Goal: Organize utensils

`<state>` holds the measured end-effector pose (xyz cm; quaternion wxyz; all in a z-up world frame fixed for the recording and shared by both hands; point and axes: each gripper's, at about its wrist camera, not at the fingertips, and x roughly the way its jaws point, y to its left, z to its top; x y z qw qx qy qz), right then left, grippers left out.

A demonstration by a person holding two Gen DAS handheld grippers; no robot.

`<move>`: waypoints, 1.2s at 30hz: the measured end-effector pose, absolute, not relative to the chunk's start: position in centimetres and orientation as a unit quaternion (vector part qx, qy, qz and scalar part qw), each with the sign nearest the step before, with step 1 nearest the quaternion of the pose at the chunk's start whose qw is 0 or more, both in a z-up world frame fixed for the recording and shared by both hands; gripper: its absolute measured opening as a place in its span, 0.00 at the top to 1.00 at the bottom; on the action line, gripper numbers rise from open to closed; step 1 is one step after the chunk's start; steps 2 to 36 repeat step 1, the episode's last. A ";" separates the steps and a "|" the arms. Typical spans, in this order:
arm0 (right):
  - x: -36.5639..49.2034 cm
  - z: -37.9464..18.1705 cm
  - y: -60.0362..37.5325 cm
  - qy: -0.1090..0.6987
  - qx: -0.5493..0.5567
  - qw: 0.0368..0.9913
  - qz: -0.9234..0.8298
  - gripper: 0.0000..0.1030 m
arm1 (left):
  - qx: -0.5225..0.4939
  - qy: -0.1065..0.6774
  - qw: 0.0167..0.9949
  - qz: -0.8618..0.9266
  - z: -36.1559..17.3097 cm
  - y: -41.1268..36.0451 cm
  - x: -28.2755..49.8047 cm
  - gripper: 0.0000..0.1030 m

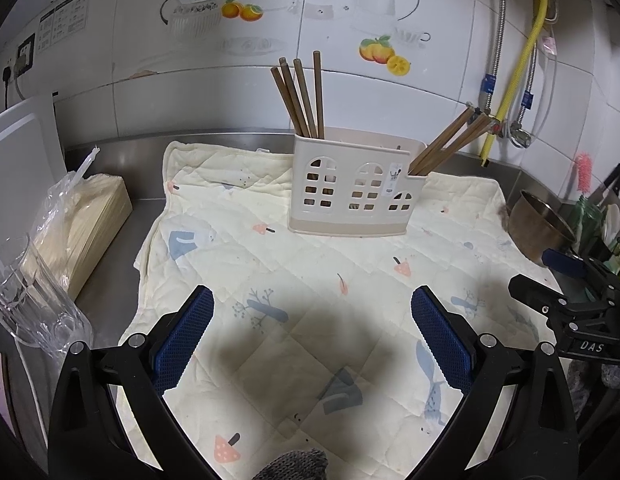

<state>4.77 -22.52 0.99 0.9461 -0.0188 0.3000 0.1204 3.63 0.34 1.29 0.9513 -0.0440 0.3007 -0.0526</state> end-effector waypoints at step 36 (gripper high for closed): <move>4.8 1.0 -22.5 0.300 -0.019 0.946 0.120 0.07 | -0.044 0.301 0.951 -0.053 1.3 0.3 3.6 0.05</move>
